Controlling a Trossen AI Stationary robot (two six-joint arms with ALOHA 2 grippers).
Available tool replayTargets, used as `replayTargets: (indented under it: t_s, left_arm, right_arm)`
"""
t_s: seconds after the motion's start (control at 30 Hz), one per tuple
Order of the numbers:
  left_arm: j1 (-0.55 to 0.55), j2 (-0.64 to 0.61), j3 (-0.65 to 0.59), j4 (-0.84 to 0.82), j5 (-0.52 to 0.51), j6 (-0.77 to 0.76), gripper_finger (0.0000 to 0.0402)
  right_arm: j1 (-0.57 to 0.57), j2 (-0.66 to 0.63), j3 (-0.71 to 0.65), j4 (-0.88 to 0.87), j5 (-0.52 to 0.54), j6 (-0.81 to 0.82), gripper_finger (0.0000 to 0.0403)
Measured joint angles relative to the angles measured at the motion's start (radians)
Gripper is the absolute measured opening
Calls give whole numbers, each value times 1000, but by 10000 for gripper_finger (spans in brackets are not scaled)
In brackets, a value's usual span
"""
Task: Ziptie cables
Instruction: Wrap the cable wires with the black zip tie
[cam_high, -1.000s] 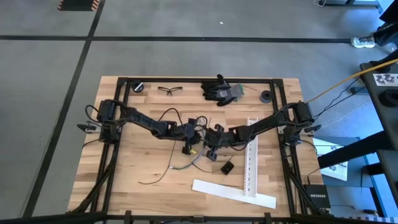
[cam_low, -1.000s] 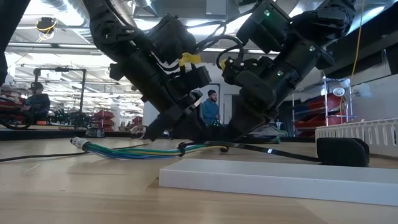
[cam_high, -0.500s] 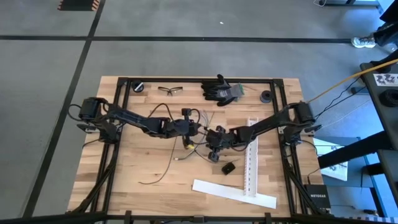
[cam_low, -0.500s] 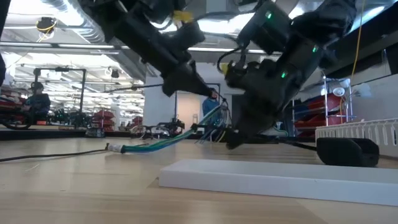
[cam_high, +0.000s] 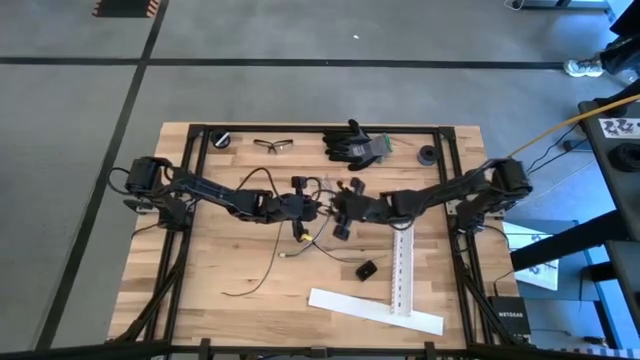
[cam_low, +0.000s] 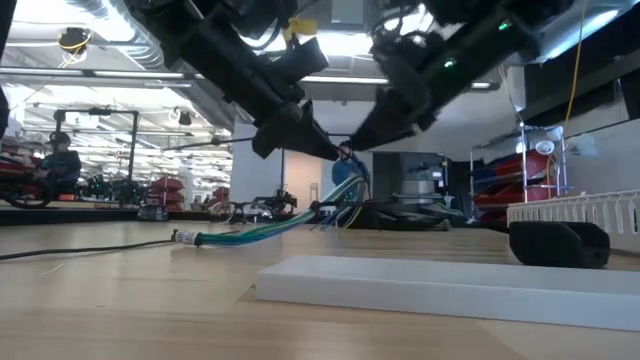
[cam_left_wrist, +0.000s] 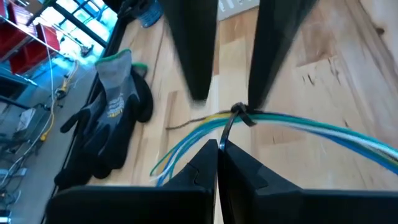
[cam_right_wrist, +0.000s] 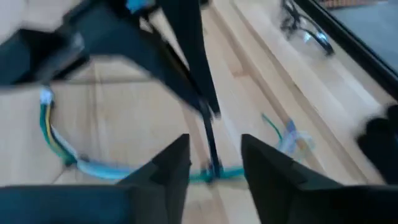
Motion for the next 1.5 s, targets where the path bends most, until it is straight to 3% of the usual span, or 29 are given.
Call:
replayTargets:
  t_s: [0.1,0.23,0.33,0.43,0.57,0.77,1.0,1.2,1.5]
  left_arm:
    - [0,0,0,9,0,0,0]
    - [0,0,0,11,0,-1,0]
    - [0,0,0,14,0,0,0]
    - [0,0,0,17,-13,2,0]
    - [0,-6,0,8,-76,30,0]
    - [23,-99,-24,9,-106,28,0]
    - [95,-251,-146,9,-121,-52,0]
    - [93,-285,-169,-50,-117,-147,5]
    - [75,-284,-169,-310,-80,-363,96]
  right_arm:
    - [-38,30,-1,11,-51,-9,156]
    - [-55,62,-1,49,-138,-19,149]
    - [-53,81,-1,47,-121,-33,104]
    - [-53,80,-1,48,-128,-58,24]
    - [-45,80,-1,43,-130,-49,8]
    - [-11,88,-26,35,-120,2,4]
    - [32,91,-97,29,-88,108,2]
    - [40,91,-97,64,-87,114,12]
    - [39,87,-97,74,-87,135,66]
